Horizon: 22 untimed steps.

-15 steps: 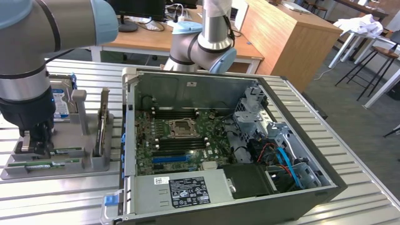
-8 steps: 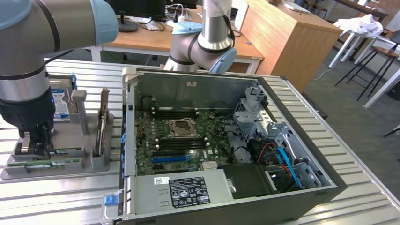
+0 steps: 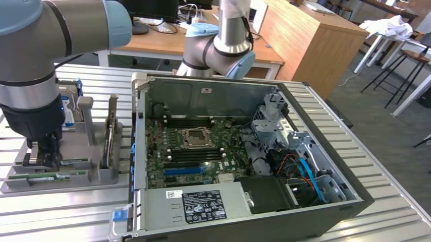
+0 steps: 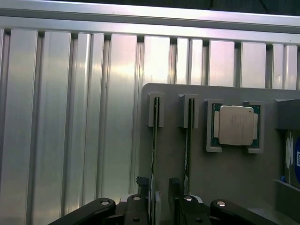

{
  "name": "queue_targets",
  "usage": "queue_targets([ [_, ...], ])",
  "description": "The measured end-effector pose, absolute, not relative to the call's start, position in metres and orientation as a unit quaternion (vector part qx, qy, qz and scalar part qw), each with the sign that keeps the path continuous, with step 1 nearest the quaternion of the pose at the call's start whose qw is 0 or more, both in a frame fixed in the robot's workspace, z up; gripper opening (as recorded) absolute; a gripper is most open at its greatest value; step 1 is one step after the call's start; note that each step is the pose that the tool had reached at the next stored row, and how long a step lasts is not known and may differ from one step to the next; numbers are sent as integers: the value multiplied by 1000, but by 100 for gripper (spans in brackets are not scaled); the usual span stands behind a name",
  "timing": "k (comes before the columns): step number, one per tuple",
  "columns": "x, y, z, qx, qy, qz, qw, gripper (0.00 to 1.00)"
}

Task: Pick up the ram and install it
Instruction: 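Pick up the ram and move it above insertion slot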

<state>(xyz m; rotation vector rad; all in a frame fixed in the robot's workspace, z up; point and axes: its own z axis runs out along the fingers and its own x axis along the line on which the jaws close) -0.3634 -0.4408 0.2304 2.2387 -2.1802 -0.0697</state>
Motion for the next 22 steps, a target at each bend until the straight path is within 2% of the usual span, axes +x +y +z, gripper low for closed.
queue_targets([
  [22, -359, -441, 218, 716, -697, -22, 8, 31],
])
